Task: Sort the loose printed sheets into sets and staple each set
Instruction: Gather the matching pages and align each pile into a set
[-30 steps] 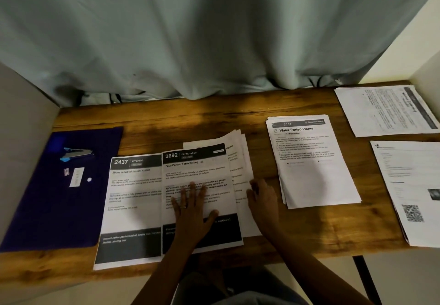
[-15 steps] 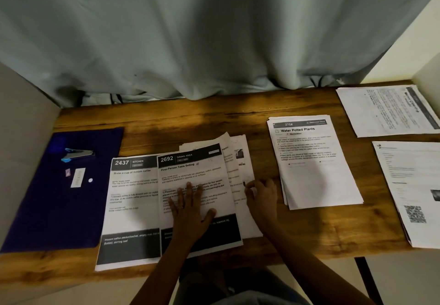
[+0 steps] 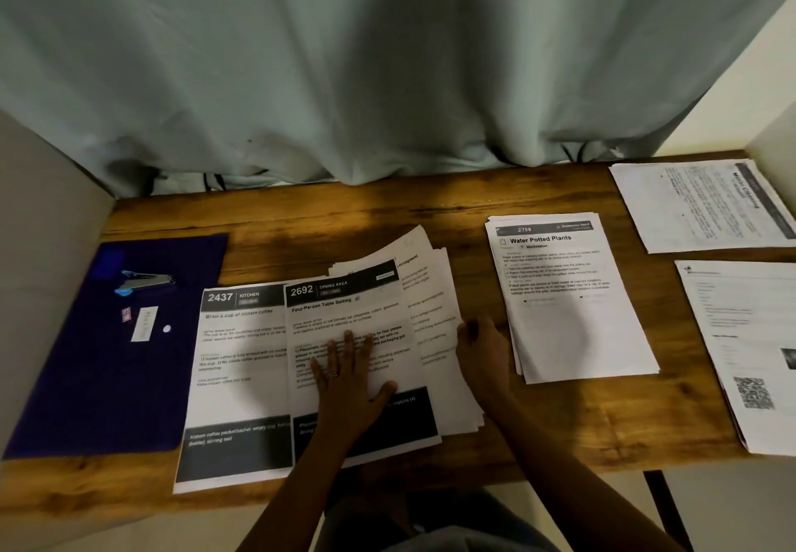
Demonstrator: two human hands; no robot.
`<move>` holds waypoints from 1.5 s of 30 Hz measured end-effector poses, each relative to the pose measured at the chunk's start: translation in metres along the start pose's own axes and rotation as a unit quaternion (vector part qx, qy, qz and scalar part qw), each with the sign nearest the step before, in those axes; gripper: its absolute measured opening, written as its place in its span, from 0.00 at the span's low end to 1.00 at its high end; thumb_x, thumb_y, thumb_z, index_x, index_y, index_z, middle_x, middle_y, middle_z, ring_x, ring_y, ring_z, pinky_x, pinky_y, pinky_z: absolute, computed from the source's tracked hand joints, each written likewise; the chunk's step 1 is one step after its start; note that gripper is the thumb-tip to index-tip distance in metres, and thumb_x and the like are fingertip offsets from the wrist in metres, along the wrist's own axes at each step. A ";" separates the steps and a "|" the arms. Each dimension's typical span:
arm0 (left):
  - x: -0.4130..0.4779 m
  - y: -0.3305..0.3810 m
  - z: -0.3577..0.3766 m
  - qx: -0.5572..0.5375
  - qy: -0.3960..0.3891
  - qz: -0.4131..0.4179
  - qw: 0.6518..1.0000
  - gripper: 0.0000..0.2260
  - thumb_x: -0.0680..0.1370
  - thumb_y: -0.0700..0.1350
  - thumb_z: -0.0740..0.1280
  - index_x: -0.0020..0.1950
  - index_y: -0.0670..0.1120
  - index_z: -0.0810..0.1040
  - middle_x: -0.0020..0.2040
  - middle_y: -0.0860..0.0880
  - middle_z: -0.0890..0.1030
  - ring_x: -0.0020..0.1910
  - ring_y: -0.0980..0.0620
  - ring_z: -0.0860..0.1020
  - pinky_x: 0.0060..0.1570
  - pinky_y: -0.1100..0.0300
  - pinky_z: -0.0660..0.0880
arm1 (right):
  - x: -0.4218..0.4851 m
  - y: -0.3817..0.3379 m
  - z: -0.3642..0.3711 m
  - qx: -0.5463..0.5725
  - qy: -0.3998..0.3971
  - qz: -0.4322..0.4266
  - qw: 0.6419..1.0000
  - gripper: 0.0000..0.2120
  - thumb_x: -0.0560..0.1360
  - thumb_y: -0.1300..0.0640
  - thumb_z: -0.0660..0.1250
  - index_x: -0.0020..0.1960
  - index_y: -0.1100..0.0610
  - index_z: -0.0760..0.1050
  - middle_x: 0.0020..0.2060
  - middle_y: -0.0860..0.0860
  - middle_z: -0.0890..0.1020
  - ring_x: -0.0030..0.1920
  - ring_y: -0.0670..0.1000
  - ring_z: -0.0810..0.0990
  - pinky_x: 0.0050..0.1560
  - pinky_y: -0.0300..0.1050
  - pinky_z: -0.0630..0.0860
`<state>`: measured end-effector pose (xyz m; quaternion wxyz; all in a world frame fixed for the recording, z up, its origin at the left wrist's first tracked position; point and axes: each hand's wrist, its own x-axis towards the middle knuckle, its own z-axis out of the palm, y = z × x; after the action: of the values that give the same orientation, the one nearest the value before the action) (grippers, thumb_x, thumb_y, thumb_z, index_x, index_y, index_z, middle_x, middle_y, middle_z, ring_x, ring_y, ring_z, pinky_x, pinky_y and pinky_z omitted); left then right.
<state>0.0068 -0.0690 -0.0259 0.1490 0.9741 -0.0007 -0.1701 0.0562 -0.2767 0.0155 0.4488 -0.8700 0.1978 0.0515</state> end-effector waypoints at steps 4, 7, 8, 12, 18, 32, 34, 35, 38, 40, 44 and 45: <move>0.001 0.001 -0.003 -0.003 -0.001 -0.008 1.000 0.44 0.66 0.74 0.41 0.76 0.53 0.35 0.76 0.47 0.33 0.71 0.45 0.29 0.67 0.41 0.28 | 0.014 -0.012 -0.030 0.027 0.052 -0.026 0.998 0.03 0.80 0.57 0.59 0.50 0.57 0.69 0.38 0.45 0.74 0.37 0.43 0.76 0.35 0.36 0.73; 0.001 0.001 -0.007 -0.014 -0.008 -0.011 1.000 0.43 0.65 0.72 0.42 0.76 0.56 0.38 0.77 0.48 0.36 0.73 0.46 0.32 0.69 0.41 0.31 | 0.032 -0.021 -0.059 0.053 0.120 -0.052 0.990 0.03 0.79 0.61 0.60 0.52 0.59 0.71 0.42 0.47 0.76 0.39 0.45 0.75 0.38 0.33 0.68; 0.002 0.001 -0.009 -0.018 -0.009 -0.014 1.000 0.42 0.66 0.72 0.43 0.77 0.57 0.40 0.77 0.48 0.37 0.74 0.45 0.34 0.69 0.41 0.32 | 0.038 -0.024 -0.069 0.059 0.141 -0.051 0.987 0.05 0.79 0.62 0.60 0.53 0.60 0.72 0.44 0.49 0.77 0.42 0.47 0.75 0.41 0.34 0.68; 0.002 0.004 -0.016 -0.025 -0.008 -0.039 0.999 0.34 0.72 0.66 0.46 0.77 0.58 0.45 0.78 0.49 0.41 0.76 0.45 0.39 0.70 0.41 0.34 | 0.059 -0.022 -0.098 0.087 0.178 -0.008 0.980 0.09 0.79 0.60 0.62 0.57 0.62 0.73 0.51 0.55 0.79 0.49 0.50 0.75 0.50 0.42 0.69; -0.003 0.004 -0.028 -0.316 0.165 -0.064 0.932 0.25 0.80 0.59 0.50 0.74 0.50 0.61 0.74 0.43 0.63 0.72 0.44 0.62 0.72 0.39 0.54 | 0.039 -0.019 -0.079 0.092 0.114 -0.014 0.989 0.07 0.78 0.61 0.61 0.56 0.61 0.72 0.48 0.53 0.77 0.47 0.49 0.74 0.47 0.41 0.70; -0.013 -0.029 -0.014 -0.159 0.156 -0.120 0.967 0.43 0.68 0.72 0.51 0.78 0.51 0.51 0.78 0.41 0.48 0.76 0.39 0.47 0.70 0.45 0.37 | -0.020 -0.017 0.031 -0.027 -0.088 -0.043 0.995 0.13 0.78 0.64 0.61 0.63 0.60 0.69 0.57 0.53 0.75 0.56 0.50 0.74 0.51 0.35 0.74; -0.018 -0.028 -0.008 -0.152 0.122 -0.128 0.972 0.43 0.68 0.71 0.54 0.78 0.53 0.47 0.77 0.41 0.42 0.76 0.39 0.44 0.71 0.42 0.38 | -0.012 -0.010 0.030 -0.080 -0.047 -0.035 0.995 0.18 0.76 0.61 0.65 0.66 0.59 0.68 0.63 0.56 0.71 0.63 0.55 0.69 0.63 0.48 0.72; -0.019 -0.028 -0.006 -0.161 0.112 -0.132 0.972 0.43 0.68 0.69 0.56 0.77 0.54 0.46 0.77 0.41 0.41 0.76 0.39 0.43 0.72 0.41 0.38 | -0.007 -0.005 0.029 -0.101 -0.027 -0.018 0.994 0.21 0.75 0.59 0.67 0.66 0.59 0.66 0.64 0.57 0.69 0.64 0.56 0.68 0.65 0.51 0.70; -0.021 -0.032 -0.005 -0.185 0.107 -0.131 0.968 0.42 0.68 0.65 0.60 0.77 0.53 0.45 0.77 0.40 0.40 0.76 0.39 0.42 0.72 0.41 0.38 | 0.002 0.003 0.026 -0.093 -0.012 0.040 0.995 0.26 0.73 0.55 0.70 0.67 0.60 0.63 0.65 0.57 0.69 0.65 0.58 0.68 0.64 0.55 0.71; -0.022 -0.032 -0.005 -0.192 0.110 -0.128 0.967 0.43 0.67 0.63 0.61 0.77 0.52 0.46 0.77 0.40 0.40 0.76 0.39 0.42 0.72 0.42 0.38 | 0.006 0.004 0.026 -0.044 -0.018 0.060 0.997 0.23 0.73 0.58 0.70 0.63 0.60 0.65 0.60 0.57 0.72 0.62 0.58 0.72 0.60 0.54 0.75; -0.020 -0.031 -0.005 -0.201 0.115 -0.132 0.964 0.43 0.68 0.63 0.62 0.77 0.50 0.48 0.77 0.40 0.40 0.76 0.40 0.42 0.72 0.43 0.38 | 0.008 0.003 0.019 -0.008 -0.008 0.063 0.998 0.10 0.75 0.62 0.68 0.54 0.61 0.71 0.50 0.56 0.79 0.47 0.51 0.78 0.44 0.40 0.76; -0.020 -0.029 -0.005 -0.203 0.114 -0.133 0.963 0.43 0.69 0.63 0.63 0.77 0.50 0.48 0.77 0.40 0.41 0.76 0.40 0.42 0.72 0.43 0.38 | 0.007 0.003 0.017 -0.014 -0.002 0.054 0.998 0.09 0.76 0.61 0.67 0.54 0.61 0.72 0.49 0.55 0.79 0.46 0.50 0.77 0.43 0.39 0.74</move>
<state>-0.0115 -0.0385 -0.0229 0.3185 0.9277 0.1806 -0.0725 0.0632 -0.2666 0.0014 0.4339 -0.8640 0.2426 0.0802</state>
